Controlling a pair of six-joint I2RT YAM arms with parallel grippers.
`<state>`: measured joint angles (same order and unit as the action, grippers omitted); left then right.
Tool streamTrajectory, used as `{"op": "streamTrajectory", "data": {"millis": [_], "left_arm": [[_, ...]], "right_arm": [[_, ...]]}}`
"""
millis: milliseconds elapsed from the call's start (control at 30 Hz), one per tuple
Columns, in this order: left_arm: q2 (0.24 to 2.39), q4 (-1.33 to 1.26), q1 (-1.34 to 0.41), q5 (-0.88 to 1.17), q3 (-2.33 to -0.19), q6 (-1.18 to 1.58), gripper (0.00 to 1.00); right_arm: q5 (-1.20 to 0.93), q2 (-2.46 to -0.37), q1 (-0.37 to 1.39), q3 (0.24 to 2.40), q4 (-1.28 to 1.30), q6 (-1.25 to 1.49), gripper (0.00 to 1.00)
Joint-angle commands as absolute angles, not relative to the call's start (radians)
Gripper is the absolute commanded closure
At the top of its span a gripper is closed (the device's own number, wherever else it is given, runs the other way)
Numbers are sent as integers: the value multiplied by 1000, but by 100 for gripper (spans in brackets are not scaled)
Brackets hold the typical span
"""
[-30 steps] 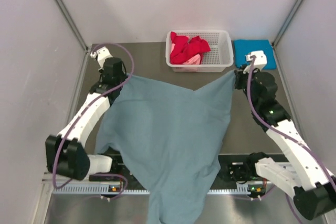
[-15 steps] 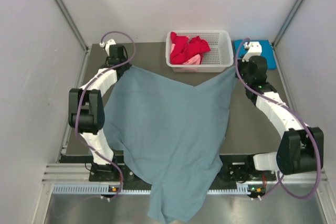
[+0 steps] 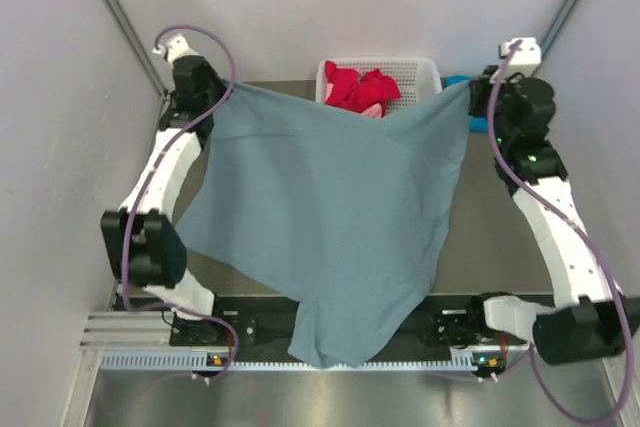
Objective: Fold and stack the t-shirts
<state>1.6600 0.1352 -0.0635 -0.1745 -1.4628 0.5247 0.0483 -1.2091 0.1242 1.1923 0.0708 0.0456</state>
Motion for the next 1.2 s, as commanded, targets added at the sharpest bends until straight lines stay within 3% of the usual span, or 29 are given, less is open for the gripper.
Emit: {"op": "streamTrajectory", "data": {"millis": [0,567,933,1167], "left_arm": [[1444,72,-51,-224,-1543,491,100],[878,169,-54,-382,-1710,385,100],[811,120,-138,-453,-1943,273,100],[909,8,-239,-512,-2013,177,100]], "right_arm": [[41,-1051,115,1325,136,20,100],[-75,-707,175,1706,261,152,100],[-129,-755,172,2102,273,274,100],[-152,-880,153,2224,186,360,100]]}}
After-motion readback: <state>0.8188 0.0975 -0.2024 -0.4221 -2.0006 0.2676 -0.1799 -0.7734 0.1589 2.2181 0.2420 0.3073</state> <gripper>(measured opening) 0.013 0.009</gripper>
